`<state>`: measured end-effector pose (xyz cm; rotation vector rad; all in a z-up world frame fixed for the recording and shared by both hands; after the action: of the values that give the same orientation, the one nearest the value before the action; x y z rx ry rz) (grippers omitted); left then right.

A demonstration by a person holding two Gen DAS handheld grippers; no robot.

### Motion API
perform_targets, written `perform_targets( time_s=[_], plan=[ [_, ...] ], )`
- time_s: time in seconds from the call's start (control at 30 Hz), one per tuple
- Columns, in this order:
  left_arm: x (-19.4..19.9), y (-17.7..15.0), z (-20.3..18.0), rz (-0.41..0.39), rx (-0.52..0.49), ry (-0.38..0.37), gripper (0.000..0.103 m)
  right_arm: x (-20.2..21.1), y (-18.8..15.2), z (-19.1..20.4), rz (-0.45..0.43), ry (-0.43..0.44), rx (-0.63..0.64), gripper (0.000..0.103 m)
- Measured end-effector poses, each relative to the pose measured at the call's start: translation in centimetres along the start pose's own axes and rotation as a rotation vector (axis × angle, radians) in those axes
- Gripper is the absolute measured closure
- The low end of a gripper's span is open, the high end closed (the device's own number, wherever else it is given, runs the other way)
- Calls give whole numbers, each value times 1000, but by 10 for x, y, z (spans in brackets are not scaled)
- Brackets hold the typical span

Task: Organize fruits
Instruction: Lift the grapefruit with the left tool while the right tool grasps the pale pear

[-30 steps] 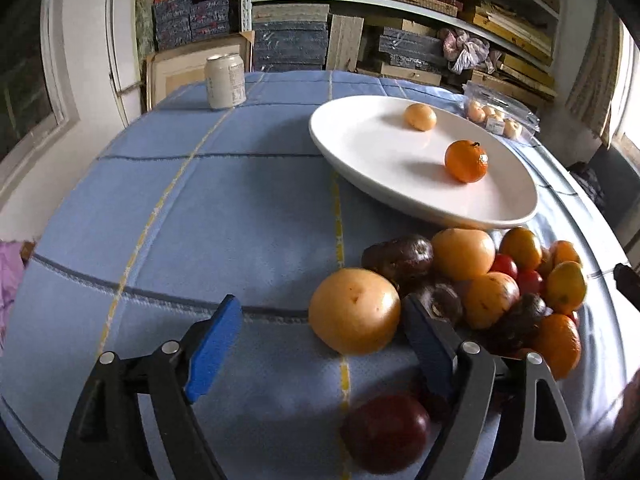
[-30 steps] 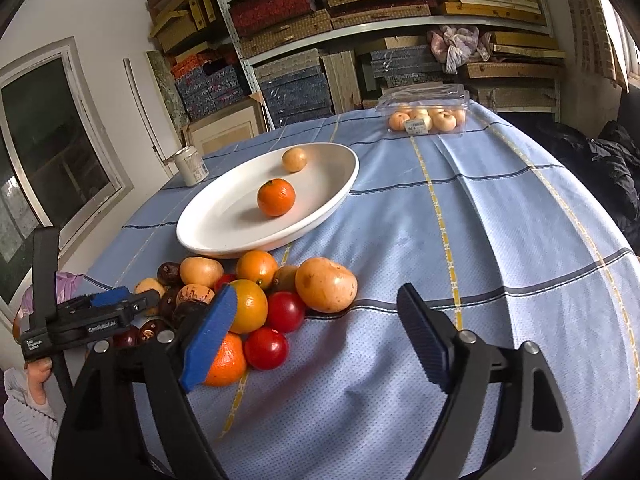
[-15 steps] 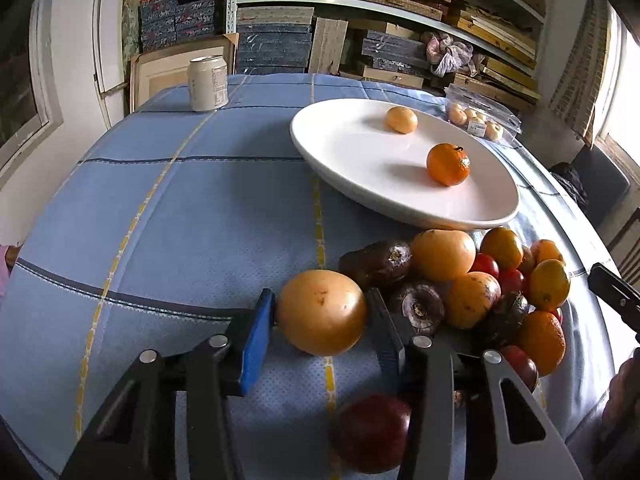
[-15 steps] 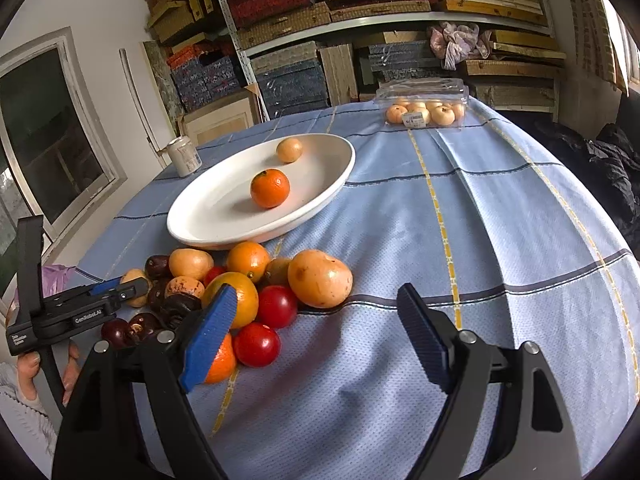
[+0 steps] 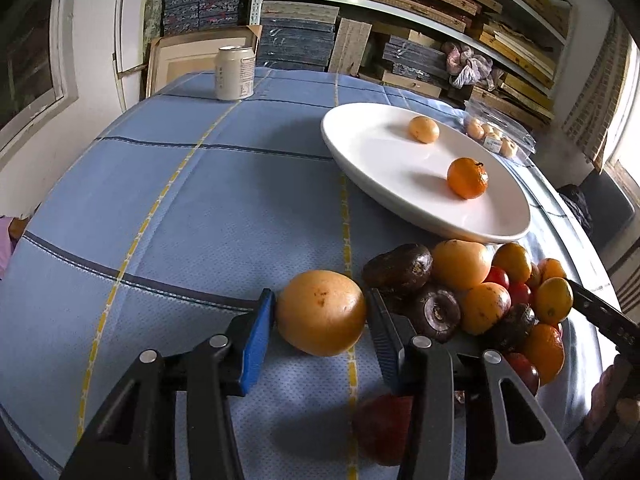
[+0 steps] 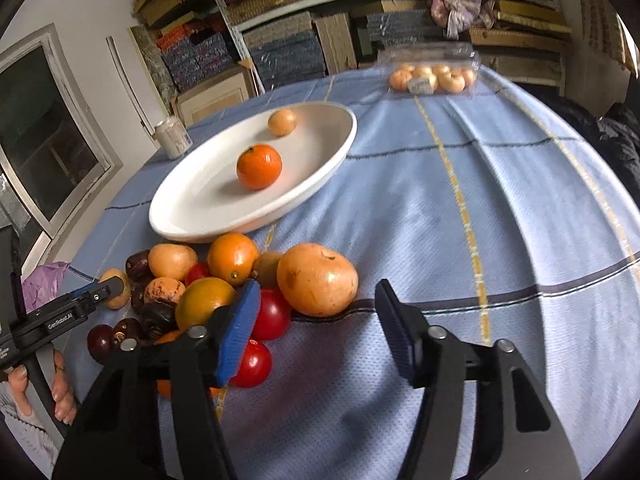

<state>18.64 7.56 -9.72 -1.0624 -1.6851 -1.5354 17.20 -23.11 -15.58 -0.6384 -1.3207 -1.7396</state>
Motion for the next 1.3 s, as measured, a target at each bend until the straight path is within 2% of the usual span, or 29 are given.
perform_targets(
  time_s=[0.2, 0.3, 0.4, 0.53, 0.63, 0.9, 1.0, 1.13, 1.3],
  plan=[
    [-1, 0, -2, 2, -5, -8, 56, -10, 10, -8, 19, 54, -50, 46],
    [-1, 0, -1, 1, -6, -7, 56, -12, 10, -11, 28, 99, -63, 52],
    [-1, -1, -2, 0, -11, -3, 56, -11, 10, -11, 20, 91, -52, 59],
    [-1, -1, -2, -3, -13, -2, 56, -7, 7, -11, 13, 99, -49, 59],
    [-1, -2, -1, -6, -7, -3, 56, -6, 5, -4, 4, 72, -23, 59],
    [0, -3, -1, -11, -11, 2, 56, -8, 9, -11, 9, 89, -47, 59],
    [5, -1, 1, -33, 2, 3, 56, 2, 8, -8, -26, 100, -34, 59],
    [21, 9, 3, -68, 22, -33, 56, 29, 12, -7, -98, 138, -35, 59],
    [40, 53, -27, -128, -50, 1, 56, 58, 54, 5, -189, 120, -9, 60]
  ],
)
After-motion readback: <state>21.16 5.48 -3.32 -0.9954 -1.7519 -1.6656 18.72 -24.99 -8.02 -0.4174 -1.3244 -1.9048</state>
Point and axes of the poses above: each gripper's, at about its wrist camera, not at the fingertips, and x roughly against the way its jaws point, z to its left, y to its top, the point moved 1 cm from there along -x, roughly the way its jaws point, and after that the axes turned 12 degrees about z, right-handed, at the moved point
